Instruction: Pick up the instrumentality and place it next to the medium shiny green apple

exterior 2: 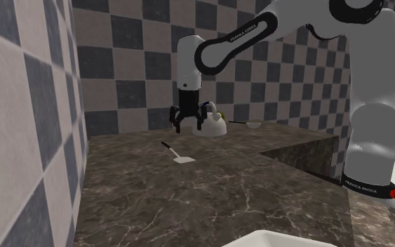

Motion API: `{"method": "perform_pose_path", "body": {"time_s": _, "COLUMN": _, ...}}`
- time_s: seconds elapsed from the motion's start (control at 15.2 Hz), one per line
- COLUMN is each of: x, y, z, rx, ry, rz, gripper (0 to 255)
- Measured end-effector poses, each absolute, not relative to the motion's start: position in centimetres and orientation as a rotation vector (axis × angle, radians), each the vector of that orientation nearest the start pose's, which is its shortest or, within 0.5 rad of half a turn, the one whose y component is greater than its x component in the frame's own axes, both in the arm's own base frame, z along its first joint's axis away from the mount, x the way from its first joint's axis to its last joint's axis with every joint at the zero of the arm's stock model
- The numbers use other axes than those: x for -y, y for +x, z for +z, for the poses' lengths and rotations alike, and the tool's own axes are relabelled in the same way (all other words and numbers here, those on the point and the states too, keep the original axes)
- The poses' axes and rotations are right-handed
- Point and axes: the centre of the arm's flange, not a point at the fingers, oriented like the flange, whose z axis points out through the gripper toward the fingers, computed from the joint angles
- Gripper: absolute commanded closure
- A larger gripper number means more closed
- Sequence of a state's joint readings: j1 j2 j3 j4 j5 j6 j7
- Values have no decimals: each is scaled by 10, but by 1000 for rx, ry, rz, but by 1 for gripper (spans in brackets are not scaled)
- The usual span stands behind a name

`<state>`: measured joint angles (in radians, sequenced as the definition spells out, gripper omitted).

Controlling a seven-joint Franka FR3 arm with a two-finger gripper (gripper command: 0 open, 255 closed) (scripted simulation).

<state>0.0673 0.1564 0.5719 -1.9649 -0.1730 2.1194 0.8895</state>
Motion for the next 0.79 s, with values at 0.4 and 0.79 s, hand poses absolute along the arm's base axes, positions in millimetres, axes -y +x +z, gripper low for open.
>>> {"method": "perform_pose_path", "body": {"time_s": 0.4, "x": -379, "y": 519, "z": 378, "rx": -355, "ry": -3128, "rz": -103, "gripper": 0}}
{"method": "perform_pose_path", "body": {"time_s": 0.79, "x": -382, "y": 526, "z": 345, "rx": -362, "ry": -3127, "rz": -104, "gripper": 0}}
